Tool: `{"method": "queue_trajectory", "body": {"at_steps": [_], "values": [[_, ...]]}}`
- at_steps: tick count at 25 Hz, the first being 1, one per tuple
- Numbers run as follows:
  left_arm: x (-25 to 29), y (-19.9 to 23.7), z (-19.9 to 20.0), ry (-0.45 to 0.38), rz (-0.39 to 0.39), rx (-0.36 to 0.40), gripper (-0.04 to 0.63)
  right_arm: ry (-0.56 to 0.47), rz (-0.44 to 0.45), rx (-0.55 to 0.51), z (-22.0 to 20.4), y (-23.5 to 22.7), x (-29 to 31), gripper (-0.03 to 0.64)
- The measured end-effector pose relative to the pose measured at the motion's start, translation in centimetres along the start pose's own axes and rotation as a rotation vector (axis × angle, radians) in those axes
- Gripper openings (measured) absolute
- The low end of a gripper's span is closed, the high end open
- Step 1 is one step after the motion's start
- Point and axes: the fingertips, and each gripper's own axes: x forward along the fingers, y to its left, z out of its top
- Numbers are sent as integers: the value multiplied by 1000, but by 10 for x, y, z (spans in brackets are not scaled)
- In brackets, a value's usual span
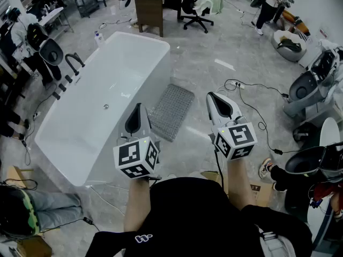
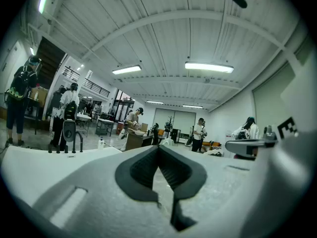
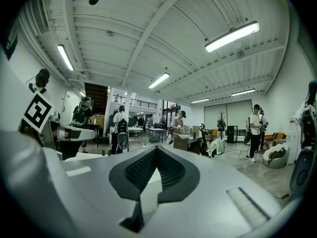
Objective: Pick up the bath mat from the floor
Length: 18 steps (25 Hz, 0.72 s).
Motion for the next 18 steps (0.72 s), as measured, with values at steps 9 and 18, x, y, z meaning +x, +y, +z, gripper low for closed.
{"method": "queue_trajectory", "body": {"at_steps": [9,18], "values": [[-16,-5,-10,16,-26,-13,6,-14,39,38,-7,9,1,6],[-32,15,-26,69,29,-30,5,-12,-11,111,-23,-10,-17,6]]}}
